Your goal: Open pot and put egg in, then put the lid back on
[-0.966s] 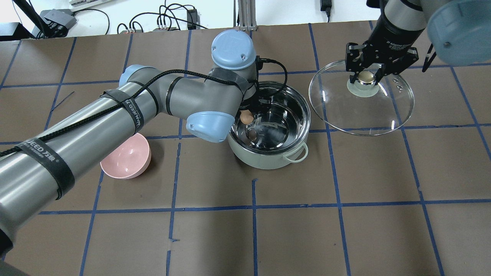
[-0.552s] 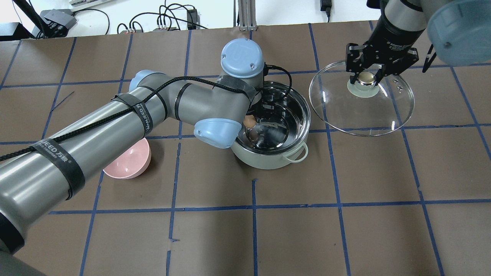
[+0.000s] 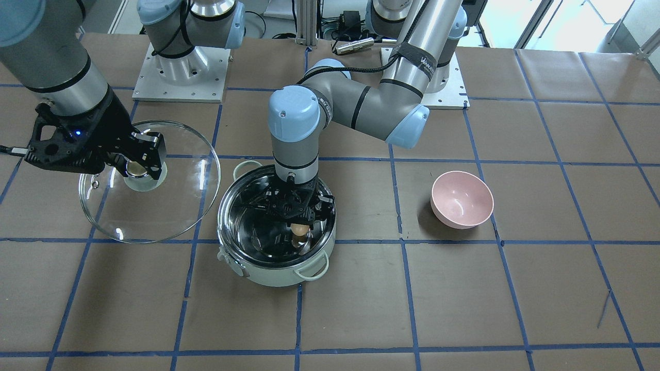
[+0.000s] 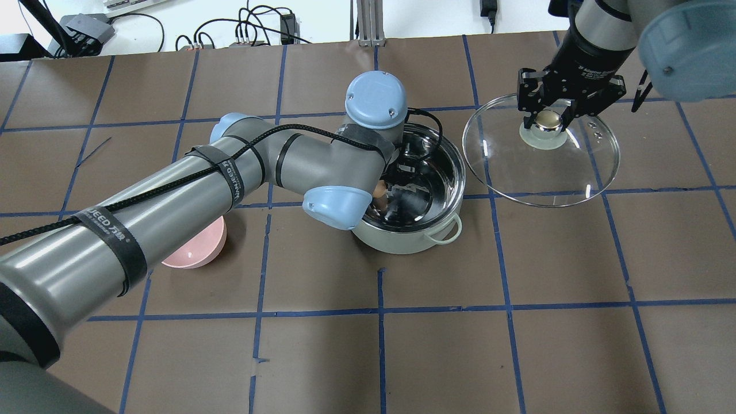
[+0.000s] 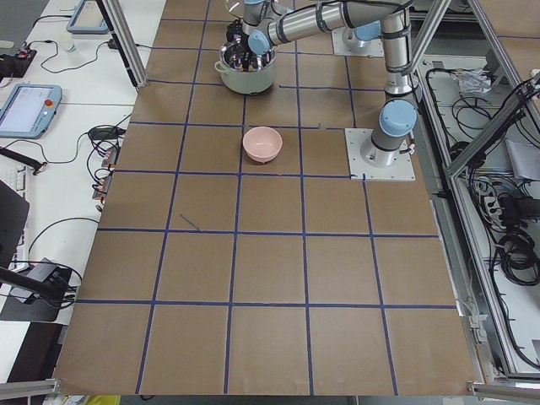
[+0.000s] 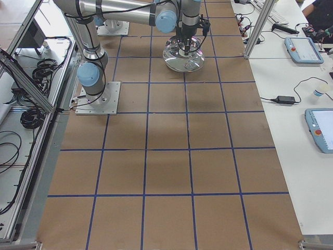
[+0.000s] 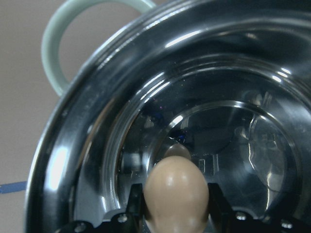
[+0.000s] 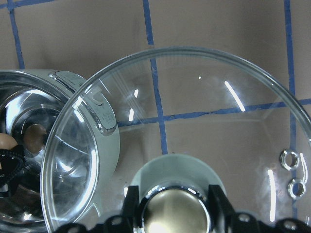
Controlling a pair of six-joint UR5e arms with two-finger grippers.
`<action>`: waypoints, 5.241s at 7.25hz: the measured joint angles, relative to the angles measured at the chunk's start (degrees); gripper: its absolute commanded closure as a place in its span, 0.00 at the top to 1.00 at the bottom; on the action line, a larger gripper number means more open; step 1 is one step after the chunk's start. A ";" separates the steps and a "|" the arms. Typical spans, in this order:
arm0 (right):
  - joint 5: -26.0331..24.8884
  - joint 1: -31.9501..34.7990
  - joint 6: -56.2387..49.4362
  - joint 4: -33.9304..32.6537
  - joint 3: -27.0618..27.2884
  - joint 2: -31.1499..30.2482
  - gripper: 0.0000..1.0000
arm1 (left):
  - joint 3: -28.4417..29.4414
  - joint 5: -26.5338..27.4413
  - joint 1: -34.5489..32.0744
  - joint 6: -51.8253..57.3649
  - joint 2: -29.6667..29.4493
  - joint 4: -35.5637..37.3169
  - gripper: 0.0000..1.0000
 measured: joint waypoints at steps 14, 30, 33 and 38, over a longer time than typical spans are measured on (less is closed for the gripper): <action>0.17 0.07 0.04 -0.02 0.04 -0.21 0.23 | 14.79 -5.37 25.25 13.74 25.95 -48.49 1.00; 1.03 9.25 9.24 -4.37 -0.47 1.38 0.20 | 10.38 -3.06 26.55 17.58 28.46 -47.29 1.00; 1.06 18.23 17.73 -13.45 -0.63 5.41 0.20 | 10.37 -3.06 26.53 17.53 28.48 -47.20 1.00; 3.32 21.54 18.98 -16.92 -0.21 9.25 0.20 | 10.37 -3.10 26.62 17.22 28.54 -46.95 1.00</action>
